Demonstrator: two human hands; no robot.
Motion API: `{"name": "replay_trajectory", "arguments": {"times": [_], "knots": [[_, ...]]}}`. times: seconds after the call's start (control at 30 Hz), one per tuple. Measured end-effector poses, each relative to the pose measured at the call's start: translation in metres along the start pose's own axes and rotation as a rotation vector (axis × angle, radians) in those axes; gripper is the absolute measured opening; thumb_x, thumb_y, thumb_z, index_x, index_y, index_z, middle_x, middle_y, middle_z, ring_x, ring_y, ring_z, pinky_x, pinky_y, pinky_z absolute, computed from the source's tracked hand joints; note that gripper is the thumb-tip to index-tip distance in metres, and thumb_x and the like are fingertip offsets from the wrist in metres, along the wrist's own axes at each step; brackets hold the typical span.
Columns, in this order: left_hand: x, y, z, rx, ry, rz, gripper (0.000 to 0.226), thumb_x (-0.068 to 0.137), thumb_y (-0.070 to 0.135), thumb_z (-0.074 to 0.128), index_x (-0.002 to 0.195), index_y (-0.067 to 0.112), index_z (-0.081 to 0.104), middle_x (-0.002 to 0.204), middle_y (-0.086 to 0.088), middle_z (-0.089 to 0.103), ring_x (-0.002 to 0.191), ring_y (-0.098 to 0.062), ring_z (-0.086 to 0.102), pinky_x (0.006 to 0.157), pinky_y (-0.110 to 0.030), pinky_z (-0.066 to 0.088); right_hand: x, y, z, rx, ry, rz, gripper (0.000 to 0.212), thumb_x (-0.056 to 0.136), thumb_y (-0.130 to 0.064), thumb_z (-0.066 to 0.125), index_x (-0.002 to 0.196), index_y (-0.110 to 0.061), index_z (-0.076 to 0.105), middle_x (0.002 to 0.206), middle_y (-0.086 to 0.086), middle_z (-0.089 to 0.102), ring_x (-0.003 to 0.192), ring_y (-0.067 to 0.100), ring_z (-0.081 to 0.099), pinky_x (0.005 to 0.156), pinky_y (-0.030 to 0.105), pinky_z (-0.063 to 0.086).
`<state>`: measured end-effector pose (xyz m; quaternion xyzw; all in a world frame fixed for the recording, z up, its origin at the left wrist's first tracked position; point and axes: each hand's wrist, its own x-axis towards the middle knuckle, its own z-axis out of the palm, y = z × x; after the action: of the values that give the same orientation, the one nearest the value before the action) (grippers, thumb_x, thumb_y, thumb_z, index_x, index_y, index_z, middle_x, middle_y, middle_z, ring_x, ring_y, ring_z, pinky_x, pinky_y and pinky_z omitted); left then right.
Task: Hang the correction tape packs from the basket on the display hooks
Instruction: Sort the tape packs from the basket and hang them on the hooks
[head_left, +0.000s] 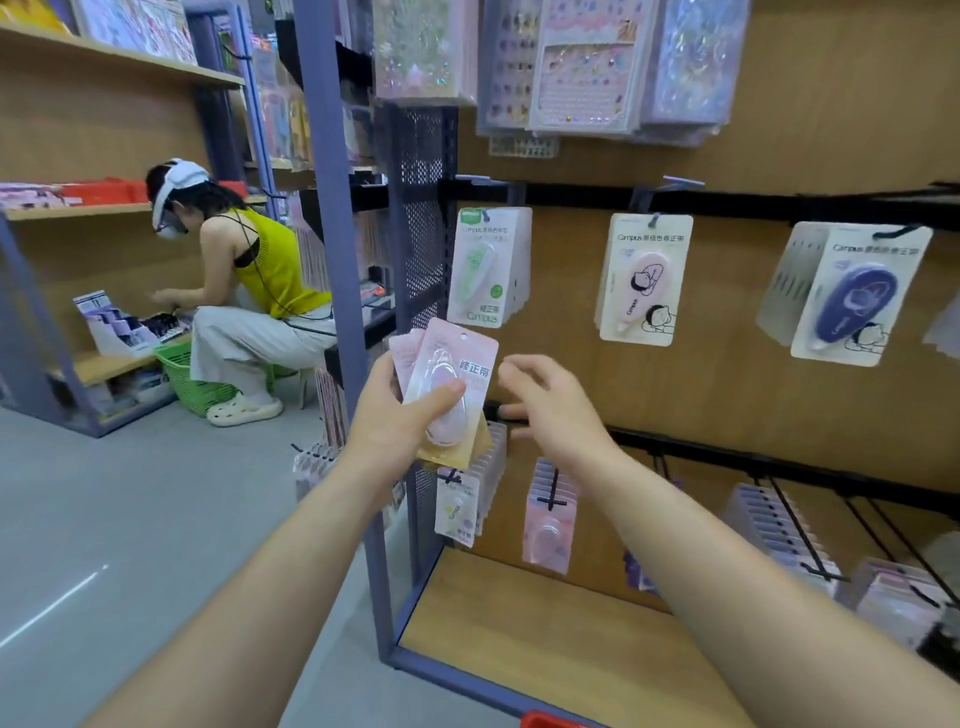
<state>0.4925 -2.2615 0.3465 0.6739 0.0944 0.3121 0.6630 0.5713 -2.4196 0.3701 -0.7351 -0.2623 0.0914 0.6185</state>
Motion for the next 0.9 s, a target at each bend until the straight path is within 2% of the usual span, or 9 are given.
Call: {"name": "replay_trajectory", "arguments": {"times": [0.07,0.2,0.27,0.33,0.43,0.57,0.77,0.83,0.9], "knots": [[-0.018,-0.009,0.014,-0.005,-0.045,-0.022,0.044,0.090,0.020,0.077,0.131,0.024,0.059,0.118,0.003,0.074,0.103,-0.016,0.074,0.081,-0.033,0.059,-0.028,0.014,0.001,0.045,-0.072,-0.019,0.036,0.094,-0.048,0.065,0.128,-0.041,0.056,0.116,-0.006,0.069,0.101,0.013,0.071,0.088,0.041,0.061],[-0.058,-0.035,0.039,-0.034,-0.120,-0.107,0.045,0.090,0.031,0.075,0.132,0.027,0.059,0.118,0.003,0.075,0.106,-0.022,0.074,0.085,-0.044,0.060,-0.069,0.054,-0.007,0.039,-0.009,-0.038,0.066,0.080,-0.053,0.079,0.140,-0.045,0.052,0.115,-0.004,0.071,0.105,0.012,0.071,0.090,0.040,0.060],[-0.082,-0.051,0.049,-0.056,-0.159,-0.155,0.041,0.093,0.030,0.072,0.131,0.030,0.058,0.117,0.005,0.075,0.106,-0.020,0.074,0.085,-0.042,0.060,-0.089,0.074,-0.016,0.008,0.019,-0.014,0.062,0.081,-0.041,0.082,0.138,-0.041,0.057,0.111,-0.004,0.073,0.101,0.007,0.071,0.087,0.036,0.060],[-0.105,-0.067,0.061,-0.078,-0.184,-0.197,0.033,0.099,0.020,0.065,0.129,0.029,0.057,0.114,0.006,0.076,0.104,-0.016,0.074,0.085,-0.033,0.060,-0.111,0.095,-0.026,-0.033,0.049,0.016,0.044,0.085,-0.026,0.082,0.124,-0.035,0.066,0.104,-0.010,0.075,0.097,-0.001,0.068,0.081,0.025,0.057],[-0.132,-0.088,0.081,-0.101,-0.207,-0.300,0.031,0.101,0.019,0.061,0.131,0.026,0.057,0.120,0.000,0.075,0.108,-0.020,0.073,0.090,-0.039,0.058,-0.142,0.124,-0.043,-0.014,0.119,0.108,0.024,0.087,-0.017,0.079,0.104,-0.028,0.068,0.099,-0.010,0.074,0.095,0.000,0.068,0.078,0.021,0.052],[-0.155,-0.098,0.110,-0.054,-0.274,-0.308,0.037,0.100,0.012,0.061,0.134,0.026,0.056,0.122,0.003,0.074,0.106,-0.017,0.073,0.077,-0.031,0.059,-0.172,0.144,-0.077,0.113,0.210,0.193,0.020,0.096,-0.017,0.069,0.110,-0.016,0.055,0.098,-0.001,0.078,0.090,0.015,0.075,0.079,0.033,0.057],[-0.179,-0.102,0.166,0.044,-0.422,-0.233,0.041,0.098,0.012,0.067,0.135,0.024,0.056,0.121,0.000,0.074,0.107,-0.021,0.073,0.077,-0.033,0.061,-0.207,0.157,-0.141,0.193,0.261,0.246,0.023,0.099,-0.016,0.065,0.116,-0.012,0.050,0.099,0.007,0.079,0.083,0.013,0.075,0.066,0.021,0.055],[-0.187,-0.101,0.189,0.054,-0.455,-0.223,0.043,0.095,0.018,0.071,0.135,0.027,0.056,0.122,0.001,0.073,0.108,-0.023,0.072,0.085,-0.046,0.061,-0.217,0.165,-0.164,0.183,0.296,0.264,0.024,0.099,-0.017,0.066,0.117,-0.015,0.050,0.099,0.004,0.079,0.089,0.017,0.076,0.077,0.032,0.060],[-0.193,-0.101,0.214,0.086,-0.489,-0.186,0.046,0.090,0.027,0.073,0.133,0.030,0.057,0.123,0.003,0.072,0.111,-0.021,0.071,0.094,-0.049,0.057,-0.228,0.169,-0.188,0.199,0.348,0.264,0.025,0.098,-0.017,0.067,0.116,-0.015,0.051,0.101,0.004,0.079,0.096,0.023,0.075,0.089,0.051,0.059]]}}
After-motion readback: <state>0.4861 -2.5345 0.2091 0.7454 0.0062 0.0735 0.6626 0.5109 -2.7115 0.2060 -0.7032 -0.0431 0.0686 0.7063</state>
